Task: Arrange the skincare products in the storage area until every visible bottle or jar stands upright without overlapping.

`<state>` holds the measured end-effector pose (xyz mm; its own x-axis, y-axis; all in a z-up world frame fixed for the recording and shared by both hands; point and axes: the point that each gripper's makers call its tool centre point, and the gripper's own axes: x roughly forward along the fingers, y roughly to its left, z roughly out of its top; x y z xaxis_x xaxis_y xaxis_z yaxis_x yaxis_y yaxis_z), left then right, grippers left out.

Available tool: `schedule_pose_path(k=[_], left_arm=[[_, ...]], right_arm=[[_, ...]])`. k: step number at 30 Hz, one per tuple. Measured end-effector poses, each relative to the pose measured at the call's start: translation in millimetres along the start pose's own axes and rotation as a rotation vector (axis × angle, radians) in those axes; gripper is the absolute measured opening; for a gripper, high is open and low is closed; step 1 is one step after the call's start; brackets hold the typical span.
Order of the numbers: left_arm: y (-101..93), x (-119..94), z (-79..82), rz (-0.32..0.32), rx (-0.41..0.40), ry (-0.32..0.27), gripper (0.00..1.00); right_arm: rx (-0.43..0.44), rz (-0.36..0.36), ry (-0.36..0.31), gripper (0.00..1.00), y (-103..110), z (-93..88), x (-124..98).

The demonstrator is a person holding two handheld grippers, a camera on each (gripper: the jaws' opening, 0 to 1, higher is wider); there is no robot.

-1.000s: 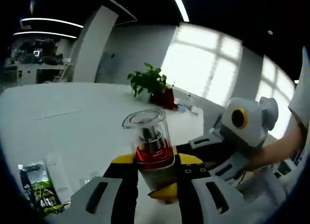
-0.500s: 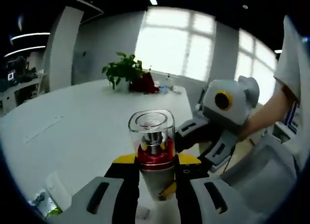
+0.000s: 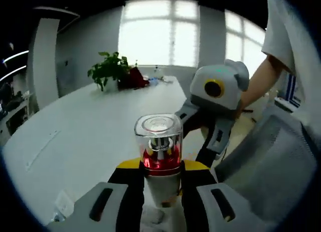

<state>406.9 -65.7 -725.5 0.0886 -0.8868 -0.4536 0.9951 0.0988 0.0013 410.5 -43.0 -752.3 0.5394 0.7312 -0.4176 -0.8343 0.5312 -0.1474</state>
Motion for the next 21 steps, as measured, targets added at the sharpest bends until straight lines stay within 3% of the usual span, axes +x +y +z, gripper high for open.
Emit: schedule_pose_path(k=[9,13,18,21], left_arm=[[-0.1,-6,-1.4,-0.002,-0.020,-0.063,0.22],[6.1,-18,-10.8,0.000,-0.042,-0.089,0.22],[5.5,-21,-13.1,-0.022,-0.047,-0.097,0.22],[1.7,-18,-11.6,-0.038,-0.018,-0.091,0.22]], right_arm=[[0.000,0.000,-0.012,0.31,5,3.8,2],[-0.004,0.016,-0.020,0.33,7,5.4,10],[0.024,0.091,0.000,0.40,9,-6.8,26],[0.005,0.192,0.014,0.31,23,-9.2,31]])
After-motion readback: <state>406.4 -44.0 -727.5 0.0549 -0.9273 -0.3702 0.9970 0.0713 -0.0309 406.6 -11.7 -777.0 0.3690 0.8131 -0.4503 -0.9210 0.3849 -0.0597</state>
